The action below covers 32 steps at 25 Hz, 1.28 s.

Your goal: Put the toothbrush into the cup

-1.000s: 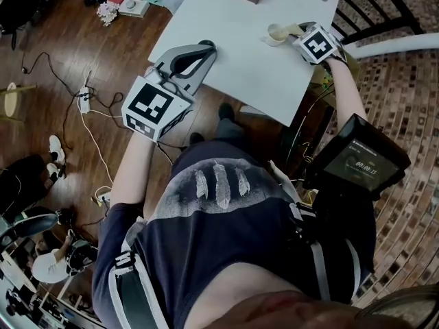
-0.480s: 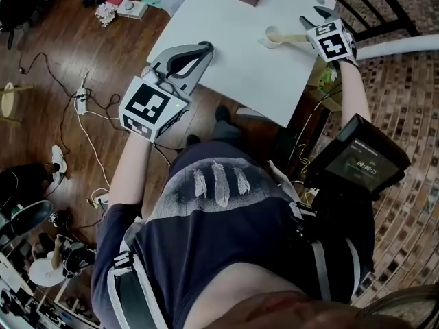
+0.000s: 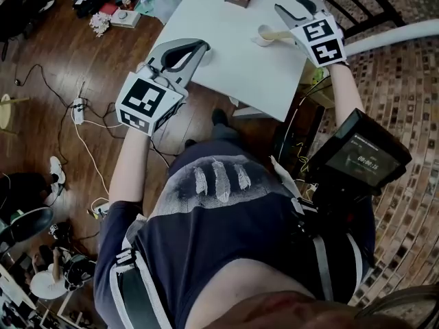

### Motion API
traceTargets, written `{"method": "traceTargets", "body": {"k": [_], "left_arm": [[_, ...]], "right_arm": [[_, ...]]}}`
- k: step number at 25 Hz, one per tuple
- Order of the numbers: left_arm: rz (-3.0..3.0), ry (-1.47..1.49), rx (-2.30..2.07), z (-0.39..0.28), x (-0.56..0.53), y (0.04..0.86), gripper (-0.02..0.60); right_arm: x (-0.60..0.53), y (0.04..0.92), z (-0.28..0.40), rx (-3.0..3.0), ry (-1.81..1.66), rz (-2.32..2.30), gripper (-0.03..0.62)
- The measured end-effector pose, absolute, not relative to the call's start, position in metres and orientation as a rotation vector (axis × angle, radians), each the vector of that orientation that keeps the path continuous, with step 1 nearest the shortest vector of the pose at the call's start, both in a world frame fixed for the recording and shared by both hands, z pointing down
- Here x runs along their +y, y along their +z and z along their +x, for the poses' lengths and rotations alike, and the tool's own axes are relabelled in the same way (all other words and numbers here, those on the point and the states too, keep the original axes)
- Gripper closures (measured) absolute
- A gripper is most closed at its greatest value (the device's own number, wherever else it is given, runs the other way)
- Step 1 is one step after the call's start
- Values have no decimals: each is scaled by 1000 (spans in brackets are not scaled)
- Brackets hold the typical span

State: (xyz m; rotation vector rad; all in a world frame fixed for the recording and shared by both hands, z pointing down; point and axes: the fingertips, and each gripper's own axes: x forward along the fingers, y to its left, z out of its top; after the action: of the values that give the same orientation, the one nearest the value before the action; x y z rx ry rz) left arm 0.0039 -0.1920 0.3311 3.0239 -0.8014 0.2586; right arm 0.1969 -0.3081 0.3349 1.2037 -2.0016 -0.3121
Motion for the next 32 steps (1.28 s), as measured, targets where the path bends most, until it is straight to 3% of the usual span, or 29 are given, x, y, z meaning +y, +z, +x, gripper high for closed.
{"method": "traceTargets", "body": {"k": [6,8,10,19,32], "left_arm": [[3051,223,-859,-15,-182,317,594],[3053,222,-880,-23,-179,316,594],[3052,211,-897,-33,-179,316,594],[3047,112,-828,-57,-177,318,594],[3071,119,-865,-32,-160,298,594]], "right_arm": [[-274,332,156,-1998,-372,1071,407],[-258,334,142,-1973,-422,1042,539],[-243,339,127,-1960,-442,1011,594],[-180,348,68,-2026,-316,944,594],[-161,328,94,-2078,-355,987,594]]}}
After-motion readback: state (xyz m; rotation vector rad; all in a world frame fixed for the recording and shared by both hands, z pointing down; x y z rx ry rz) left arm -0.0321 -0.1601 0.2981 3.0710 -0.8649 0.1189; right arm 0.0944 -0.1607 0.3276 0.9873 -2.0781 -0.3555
